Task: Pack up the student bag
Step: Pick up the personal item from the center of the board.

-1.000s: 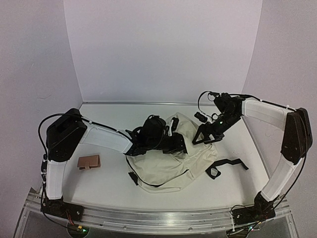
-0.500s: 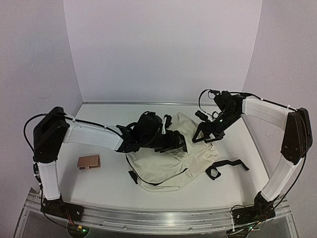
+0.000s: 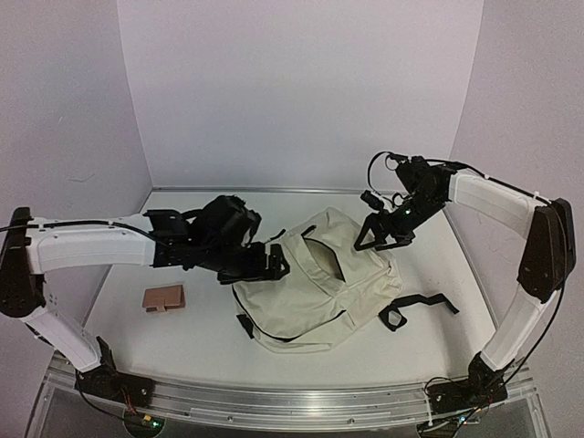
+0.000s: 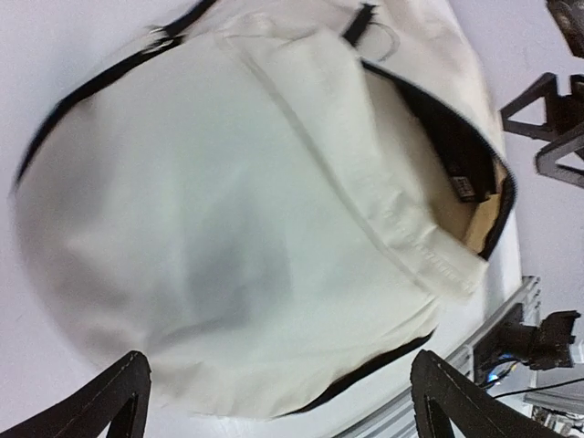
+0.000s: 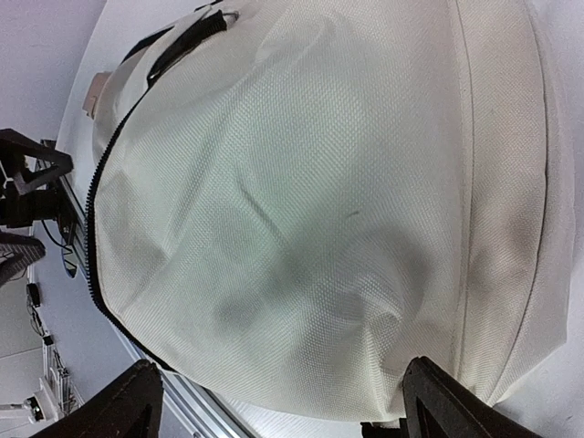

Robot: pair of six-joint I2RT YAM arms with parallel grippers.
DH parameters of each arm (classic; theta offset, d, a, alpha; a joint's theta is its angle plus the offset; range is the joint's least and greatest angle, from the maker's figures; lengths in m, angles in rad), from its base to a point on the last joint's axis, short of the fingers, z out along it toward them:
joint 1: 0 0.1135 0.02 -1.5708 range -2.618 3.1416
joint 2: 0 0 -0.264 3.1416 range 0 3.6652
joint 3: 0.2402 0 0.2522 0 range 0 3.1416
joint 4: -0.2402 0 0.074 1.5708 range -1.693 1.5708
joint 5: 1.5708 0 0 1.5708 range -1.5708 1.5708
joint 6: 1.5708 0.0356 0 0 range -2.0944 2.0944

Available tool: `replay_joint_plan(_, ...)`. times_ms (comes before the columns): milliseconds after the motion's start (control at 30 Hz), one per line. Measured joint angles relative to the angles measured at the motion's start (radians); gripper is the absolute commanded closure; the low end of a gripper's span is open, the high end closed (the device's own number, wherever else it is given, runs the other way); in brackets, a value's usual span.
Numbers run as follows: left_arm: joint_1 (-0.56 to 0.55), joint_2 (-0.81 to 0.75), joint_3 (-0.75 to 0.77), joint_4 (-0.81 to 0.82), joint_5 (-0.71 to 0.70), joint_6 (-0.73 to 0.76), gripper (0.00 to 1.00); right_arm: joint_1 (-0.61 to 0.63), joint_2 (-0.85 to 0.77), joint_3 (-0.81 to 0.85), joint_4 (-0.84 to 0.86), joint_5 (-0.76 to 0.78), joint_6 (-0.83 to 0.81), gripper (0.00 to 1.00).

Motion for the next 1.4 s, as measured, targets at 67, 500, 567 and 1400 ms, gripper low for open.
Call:
replay_joint_plan(67,0.013,-0.075,-0.048,-0.082,-0.046,-0.049,0.00,0.000,0.000,0.000,0.001,-0.001,0.000,0.08)
replay_joint_plan(500,0.236,-0.340,-0.410,-0.409,-0.234,-0.403,0.00,0.000,0.000,0.004,0.001,-0.020,0.000,0.08)
replay_joint_plan(567,0.282,-0.362,-0.428,-0.411,-0.244,-0.417,0.00,0.000,0.000,0.004,0.001,-0.022,0.000,0.08)
replay_joint_plan(1400,0.744,-0.314,-0.685,0.147,-0.044,-0.248,0.11,0.000,0.000,0.004,-0.001,-0.028,0.000,0.07)
